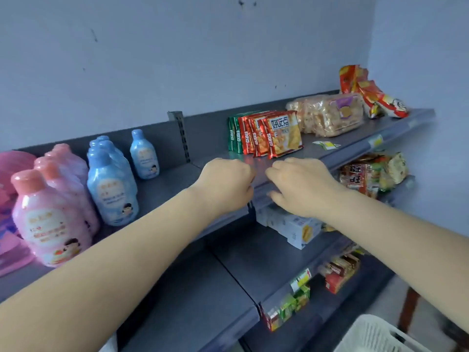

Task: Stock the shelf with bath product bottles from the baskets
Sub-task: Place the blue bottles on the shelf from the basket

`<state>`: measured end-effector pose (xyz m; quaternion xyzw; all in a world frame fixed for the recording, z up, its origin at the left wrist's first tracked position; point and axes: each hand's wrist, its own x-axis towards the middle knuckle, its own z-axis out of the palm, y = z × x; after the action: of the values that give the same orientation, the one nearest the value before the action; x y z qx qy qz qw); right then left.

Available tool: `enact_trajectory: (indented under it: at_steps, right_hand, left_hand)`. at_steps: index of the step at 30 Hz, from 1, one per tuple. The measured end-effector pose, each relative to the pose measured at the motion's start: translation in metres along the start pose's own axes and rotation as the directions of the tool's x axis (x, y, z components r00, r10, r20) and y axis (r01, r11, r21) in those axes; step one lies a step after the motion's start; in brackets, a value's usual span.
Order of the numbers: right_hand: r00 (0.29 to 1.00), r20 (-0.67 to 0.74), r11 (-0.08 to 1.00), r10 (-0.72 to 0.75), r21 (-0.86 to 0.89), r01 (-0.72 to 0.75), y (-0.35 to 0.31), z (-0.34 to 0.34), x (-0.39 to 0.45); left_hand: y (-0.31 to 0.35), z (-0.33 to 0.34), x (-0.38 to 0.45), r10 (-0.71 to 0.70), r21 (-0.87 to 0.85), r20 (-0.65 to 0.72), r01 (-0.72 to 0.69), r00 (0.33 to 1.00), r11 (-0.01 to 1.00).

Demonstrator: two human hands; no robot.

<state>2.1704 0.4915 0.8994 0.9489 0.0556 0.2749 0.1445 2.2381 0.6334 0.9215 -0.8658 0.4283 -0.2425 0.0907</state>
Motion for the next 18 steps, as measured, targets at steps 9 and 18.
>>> enact_trajectory:
  at_steps: [9, 18]
  right_hand:
    - [0.909, 0.308, 0.959, 0.28, -0.042, -0.281, 0.069, 0.027, -0.18]
    - [0.604, 0.563, 0.736, 0.564, -0.011, -0.677, 0.105, 0.064, -0.385]
  left_hand:
    - [0.182, 0.051, 0.028, 0.349, -0.178, 0.049, -0.335, 0.936, 0.925]
    - [0.385, 0.104, 0.014, 0.575, -0.515, 0.136, -0.439, 0.807, 0.737]
